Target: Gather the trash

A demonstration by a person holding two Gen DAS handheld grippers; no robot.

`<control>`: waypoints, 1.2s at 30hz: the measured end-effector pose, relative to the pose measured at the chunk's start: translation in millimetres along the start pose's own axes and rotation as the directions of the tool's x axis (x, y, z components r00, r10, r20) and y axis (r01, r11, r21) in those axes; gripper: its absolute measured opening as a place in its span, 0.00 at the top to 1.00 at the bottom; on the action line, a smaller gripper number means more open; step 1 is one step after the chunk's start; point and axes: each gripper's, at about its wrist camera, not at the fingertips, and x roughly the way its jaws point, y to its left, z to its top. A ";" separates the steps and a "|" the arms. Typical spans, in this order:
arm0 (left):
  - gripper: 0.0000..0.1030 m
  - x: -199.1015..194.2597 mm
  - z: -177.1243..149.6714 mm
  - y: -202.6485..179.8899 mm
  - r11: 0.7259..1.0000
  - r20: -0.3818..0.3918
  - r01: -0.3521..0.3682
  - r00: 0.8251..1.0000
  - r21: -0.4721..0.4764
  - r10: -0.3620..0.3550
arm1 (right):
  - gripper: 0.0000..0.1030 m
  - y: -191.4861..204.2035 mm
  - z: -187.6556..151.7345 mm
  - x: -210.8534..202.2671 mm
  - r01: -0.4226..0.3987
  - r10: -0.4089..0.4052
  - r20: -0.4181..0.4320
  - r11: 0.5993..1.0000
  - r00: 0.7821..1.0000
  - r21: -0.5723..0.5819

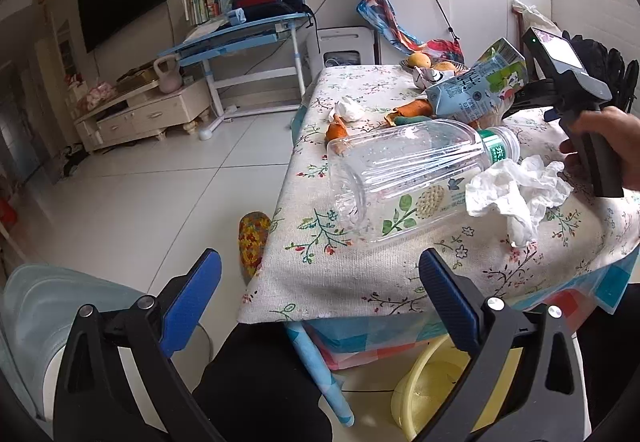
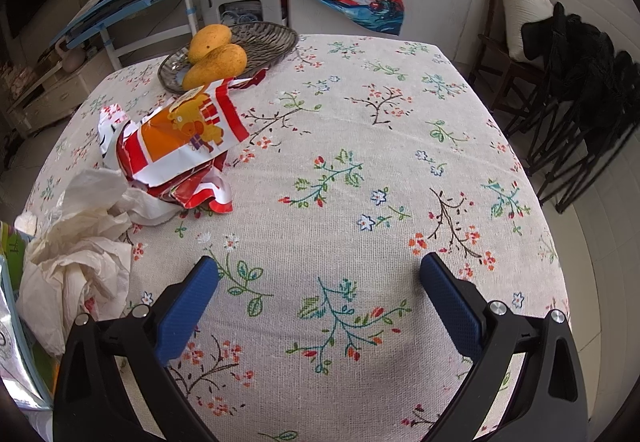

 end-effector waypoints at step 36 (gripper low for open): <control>0.07 -64.4 -31.8 39.5 0.984 0.069 -0.035 0.996 -0.174 0.048 | 0.07 59.2 -266.8 -211.9 -0.054 0.138 0.355 0.970 0.925 -0.236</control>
